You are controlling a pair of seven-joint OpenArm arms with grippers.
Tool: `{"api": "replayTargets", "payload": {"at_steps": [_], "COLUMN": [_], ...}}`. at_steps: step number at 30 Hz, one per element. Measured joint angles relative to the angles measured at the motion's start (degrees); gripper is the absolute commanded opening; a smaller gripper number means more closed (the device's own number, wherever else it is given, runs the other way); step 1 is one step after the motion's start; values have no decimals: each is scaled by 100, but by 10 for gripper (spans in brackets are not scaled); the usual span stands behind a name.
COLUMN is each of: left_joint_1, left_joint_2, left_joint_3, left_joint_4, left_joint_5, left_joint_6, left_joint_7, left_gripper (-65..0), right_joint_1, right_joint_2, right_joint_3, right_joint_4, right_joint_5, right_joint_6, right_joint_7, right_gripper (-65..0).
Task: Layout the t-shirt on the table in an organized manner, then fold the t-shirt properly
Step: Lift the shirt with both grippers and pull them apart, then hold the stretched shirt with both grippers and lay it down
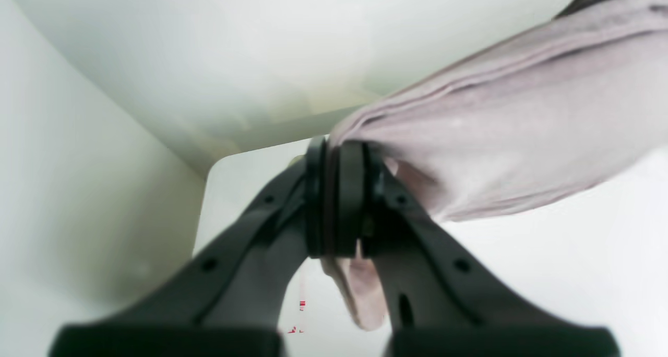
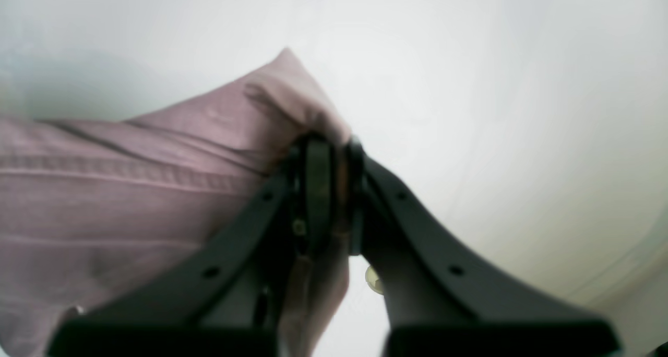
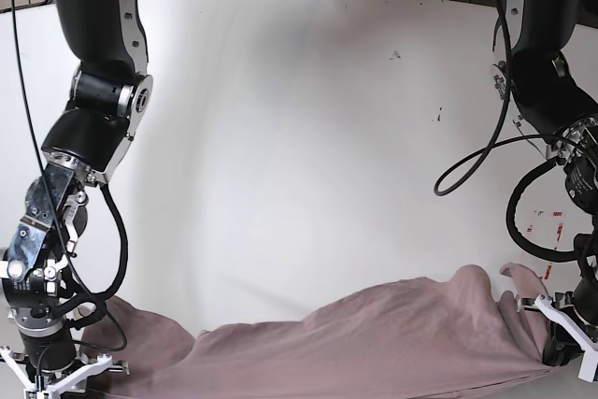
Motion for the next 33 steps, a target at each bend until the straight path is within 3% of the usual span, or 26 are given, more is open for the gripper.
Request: {"api": "replayTargets", "payload": {"at_steps": [8, 18, 22, 27, 33], "left_joint_1": [251, 1523, 2090, 2778, 3504], "left_joint_2": [26, 44, 61, 57, 46], "left_joint_3": [4, 7, 15, 9, 11], "left_joint_4": [4, 13, 15, 15, 13], "left_joint_5": [-44, -68, -61, -57, -24], "left_joint_6": [2, -11, -127, -597, -730], "left_joint_7": [-55, 2, -15, -57, -70], "left_gripper": [-650, -650, -650, -650, -650], "right_joint_1": [-278, -1926, -2516, -3348, -4109], "right_joint_2": [79, -4, -125, -208, -389], "right_joint_3": [31, 382, 625, 901, 1139], "right_joint_4": [22, 520, 702, 1001, 1056], "right_joint_5": [4, 35, 164, 468, 671], "right_joint_6": [-7, 7, -9, 9, -15], "right_joint_7": [55, -22, -37, -31, -57], "right_gripper": [-648, -648, -648, -648, -648]}}
